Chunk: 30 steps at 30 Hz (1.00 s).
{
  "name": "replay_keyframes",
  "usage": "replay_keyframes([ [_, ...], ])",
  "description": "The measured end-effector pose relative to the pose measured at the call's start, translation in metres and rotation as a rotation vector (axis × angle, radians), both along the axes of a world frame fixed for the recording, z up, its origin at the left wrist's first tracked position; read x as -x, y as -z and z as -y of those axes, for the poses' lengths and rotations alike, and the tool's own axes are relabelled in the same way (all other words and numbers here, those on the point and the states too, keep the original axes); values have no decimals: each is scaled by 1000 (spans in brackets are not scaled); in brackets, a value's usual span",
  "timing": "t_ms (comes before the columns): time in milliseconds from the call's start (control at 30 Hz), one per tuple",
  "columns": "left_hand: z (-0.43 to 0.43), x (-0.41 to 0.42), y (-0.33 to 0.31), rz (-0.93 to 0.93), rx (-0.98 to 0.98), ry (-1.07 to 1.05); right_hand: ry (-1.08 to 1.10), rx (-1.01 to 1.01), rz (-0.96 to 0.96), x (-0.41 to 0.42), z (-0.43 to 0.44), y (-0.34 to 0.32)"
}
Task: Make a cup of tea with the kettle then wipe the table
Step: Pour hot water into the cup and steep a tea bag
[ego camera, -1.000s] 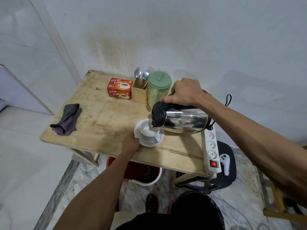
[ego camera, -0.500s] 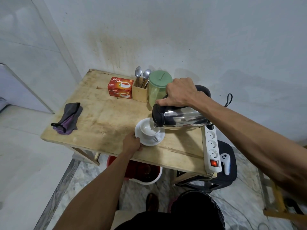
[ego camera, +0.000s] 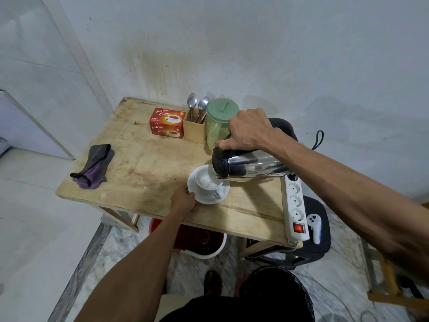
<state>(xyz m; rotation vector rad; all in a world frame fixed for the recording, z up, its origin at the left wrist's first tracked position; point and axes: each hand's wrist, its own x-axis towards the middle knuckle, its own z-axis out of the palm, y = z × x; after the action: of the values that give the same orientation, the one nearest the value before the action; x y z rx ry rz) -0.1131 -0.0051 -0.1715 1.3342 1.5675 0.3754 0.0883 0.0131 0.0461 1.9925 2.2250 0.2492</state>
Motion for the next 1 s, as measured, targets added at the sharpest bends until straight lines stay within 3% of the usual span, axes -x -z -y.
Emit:
replay_keyframes([
  [1000,5,-2,-6,30,-27,-6,-26,-5,30,5,1,-5],
])
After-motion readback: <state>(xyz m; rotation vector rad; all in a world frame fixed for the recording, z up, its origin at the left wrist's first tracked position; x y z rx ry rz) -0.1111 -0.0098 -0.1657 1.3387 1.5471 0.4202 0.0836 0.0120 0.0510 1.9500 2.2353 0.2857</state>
